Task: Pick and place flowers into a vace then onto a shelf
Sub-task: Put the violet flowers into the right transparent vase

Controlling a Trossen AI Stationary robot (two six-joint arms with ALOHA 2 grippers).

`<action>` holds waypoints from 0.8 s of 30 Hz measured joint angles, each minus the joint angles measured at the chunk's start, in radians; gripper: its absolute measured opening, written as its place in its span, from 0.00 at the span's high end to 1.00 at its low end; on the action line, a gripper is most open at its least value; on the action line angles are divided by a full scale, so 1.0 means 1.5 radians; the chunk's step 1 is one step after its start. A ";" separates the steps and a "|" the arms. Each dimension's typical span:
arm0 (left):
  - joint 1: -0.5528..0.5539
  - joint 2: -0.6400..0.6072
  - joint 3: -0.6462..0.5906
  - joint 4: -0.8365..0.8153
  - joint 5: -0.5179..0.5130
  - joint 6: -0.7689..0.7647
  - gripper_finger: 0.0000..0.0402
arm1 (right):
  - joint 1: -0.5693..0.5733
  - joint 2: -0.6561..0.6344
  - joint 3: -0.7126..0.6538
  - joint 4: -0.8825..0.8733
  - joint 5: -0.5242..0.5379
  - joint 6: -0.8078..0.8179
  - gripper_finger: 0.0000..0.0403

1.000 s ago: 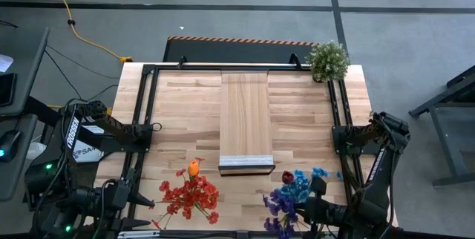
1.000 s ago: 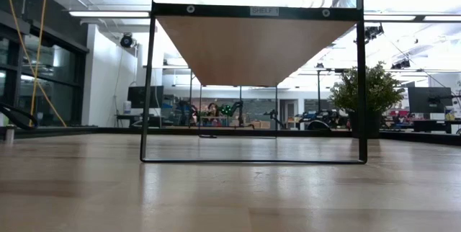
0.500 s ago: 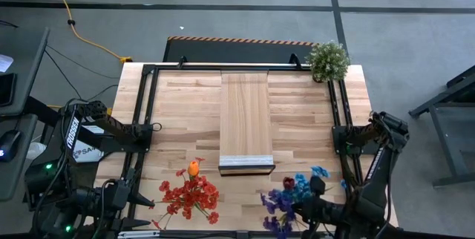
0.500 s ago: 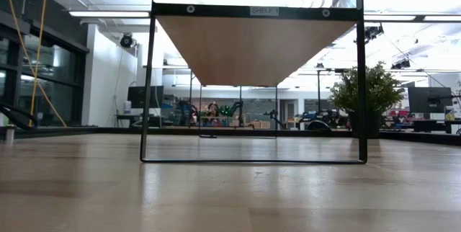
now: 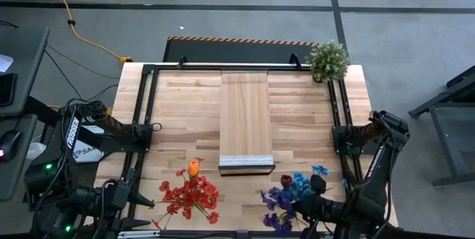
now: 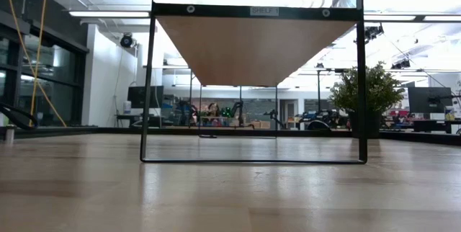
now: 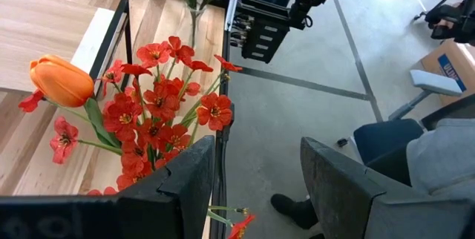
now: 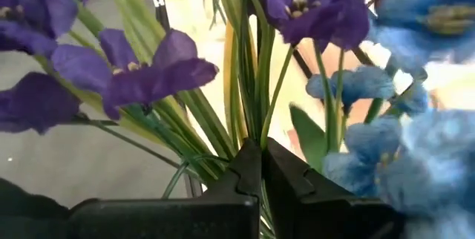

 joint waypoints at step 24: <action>0.000 0.000 0.000 0.000 0.000 0.017 0.42 | -0.012 -0.005 0.000 -0.018 -0.064 0.033 0.88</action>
